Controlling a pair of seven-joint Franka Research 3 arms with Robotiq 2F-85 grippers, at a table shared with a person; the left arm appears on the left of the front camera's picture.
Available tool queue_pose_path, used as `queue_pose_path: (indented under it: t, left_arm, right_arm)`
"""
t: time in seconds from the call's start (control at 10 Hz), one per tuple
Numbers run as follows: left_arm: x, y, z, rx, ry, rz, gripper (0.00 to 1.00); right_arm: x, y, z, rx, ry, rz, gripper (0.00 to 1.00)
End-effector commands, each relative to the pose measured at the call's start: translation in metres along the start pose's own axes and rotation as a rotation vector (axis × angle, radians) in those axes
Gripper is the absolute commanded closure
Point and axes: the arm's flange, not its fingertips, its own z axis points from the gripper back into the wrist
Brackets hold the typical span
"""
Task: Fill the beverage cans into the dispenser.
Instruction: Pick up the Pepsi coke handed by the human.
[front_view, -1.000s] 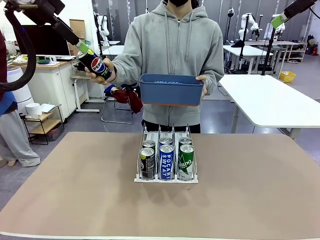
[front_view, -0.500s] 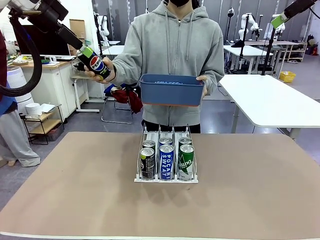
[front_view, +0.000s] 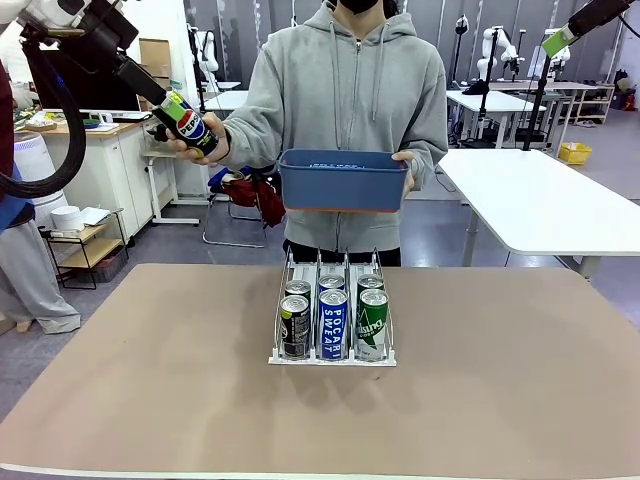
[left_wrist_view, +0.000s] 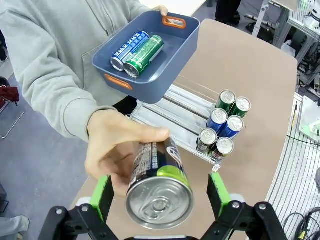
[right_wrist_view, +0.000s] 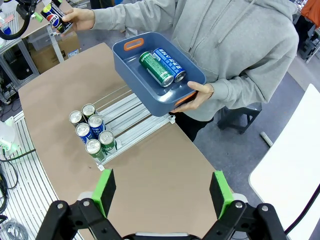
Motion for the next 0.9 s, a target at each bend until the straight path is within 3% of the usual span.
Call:
queue_pose_path:
  t: [0.0,0.7,0.8]
  left_arm:
    - [-0.0077,0.0034,-0.0018,-0.027,-0.030,-0.032,0.00]
    - [-0.0033,0.0036,-0.0063,-0.010,0.000,0.001,0.00]
    - [-0.0042,0.0049,-0.0071,-0.008,0.003,0.005,0.60]
  right_arm:
    - [-0.0003,0.0003,0.0002,0.000,-0.001,-0.001,0.00]
    - [-0.0003,0.0003,0.0002,0.000,-0.001,-0.001,0.00]
    - [-0.0003,0.0003,0.0002,0.000,-0.001,-0.001,0.00]
